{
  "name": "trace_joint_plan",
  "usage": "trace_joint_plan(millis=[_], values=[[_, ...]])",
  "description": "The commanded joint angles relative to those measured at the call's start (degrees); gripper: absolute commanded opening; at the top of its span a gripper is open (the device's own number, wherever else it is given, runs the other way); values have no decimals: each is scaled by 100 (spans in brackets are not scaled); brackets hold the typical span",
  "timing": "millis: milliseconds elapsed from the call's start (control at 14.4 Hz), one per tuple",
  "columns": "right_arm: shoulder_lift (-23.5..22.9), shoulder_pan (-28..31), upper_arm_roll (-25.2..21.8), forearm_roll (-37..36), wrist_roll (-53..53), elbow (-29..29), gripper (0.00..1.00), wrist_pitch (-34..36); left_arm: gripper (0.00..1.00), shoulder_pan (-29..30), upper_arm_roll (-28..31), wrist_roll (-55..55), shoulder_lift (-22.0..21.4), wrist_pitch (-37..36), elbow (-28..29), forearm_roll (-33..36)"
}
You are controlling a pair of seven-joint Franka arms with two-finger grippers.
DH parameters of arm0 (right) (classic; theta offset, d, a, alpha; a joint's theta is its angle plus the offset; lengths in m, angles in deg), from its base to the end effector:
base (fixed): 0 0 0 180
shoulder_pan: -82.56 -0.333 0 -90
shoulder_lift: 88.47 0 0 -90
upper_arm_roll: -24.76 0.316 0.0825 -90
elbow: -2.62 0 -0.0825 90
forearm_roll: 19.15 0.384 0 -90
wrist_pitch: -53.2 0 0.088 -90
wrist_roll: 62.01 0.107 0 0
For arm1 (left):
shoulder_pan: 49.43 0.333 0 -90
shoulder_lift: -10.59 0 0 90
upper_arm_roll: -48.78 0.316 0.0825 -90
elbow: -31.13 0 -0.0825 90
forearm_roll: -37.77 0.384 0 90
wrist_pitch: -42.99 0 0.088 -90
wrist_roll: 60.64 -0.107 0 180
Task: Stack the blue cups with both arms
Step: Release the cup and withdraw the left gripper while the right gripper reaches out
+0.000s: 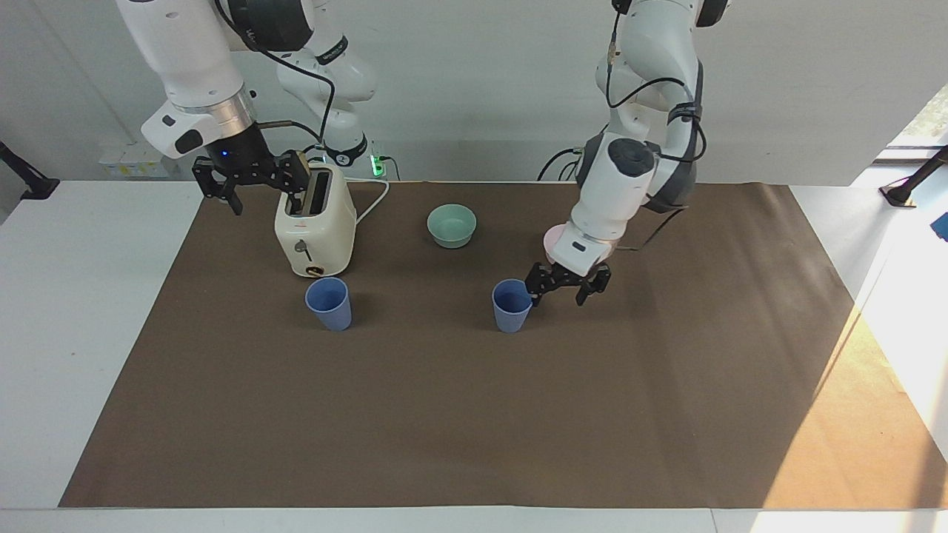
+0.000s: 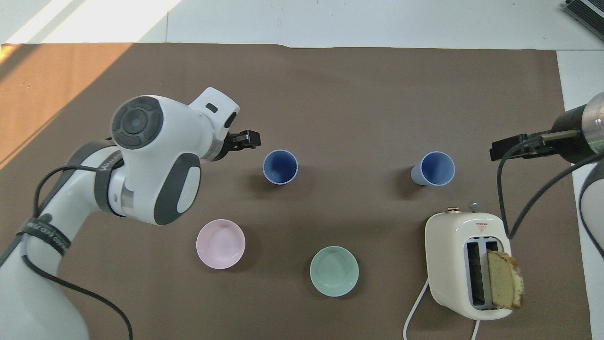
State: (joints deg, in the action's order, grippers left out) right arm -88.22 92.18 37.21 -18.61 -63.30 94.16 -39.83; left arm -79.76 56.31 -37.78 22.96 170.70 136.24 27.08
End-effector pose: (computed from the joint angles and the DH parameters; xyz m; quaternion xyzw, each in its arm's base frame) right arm 0.5574 0.0288 0.6189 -0.9992 -0.0358 -0.0151 0.0044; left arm 0.5792 -0.2548 0.4317 0.9927 0.0479 0.0581 0.0947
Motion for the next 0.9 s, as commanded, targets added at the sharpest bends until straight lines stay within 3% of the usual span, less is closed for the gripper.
trace_joint_plan(millis=[0,278,486,694,833], values=[[108,84,46,95,67,127,100,-119,100,553,-50,-603,-567,-693,63,155],[134,84,38,69,14,162,100,-146,100,1326,-50,-1598,-963,-1090,-69,531],[125,101,38,95,-397,433,100,-242,100,1827,-50,-2195,-894,-1730,-866,823],[29,128,29,95,-478,900,100,-1040,100,2328,-50,-2766,-937,-2029,-1211,841],[-260,128,29,95,-443,1006,100,-1252,100,2540,-41,-3189,-920,-2722,-1597,841]])
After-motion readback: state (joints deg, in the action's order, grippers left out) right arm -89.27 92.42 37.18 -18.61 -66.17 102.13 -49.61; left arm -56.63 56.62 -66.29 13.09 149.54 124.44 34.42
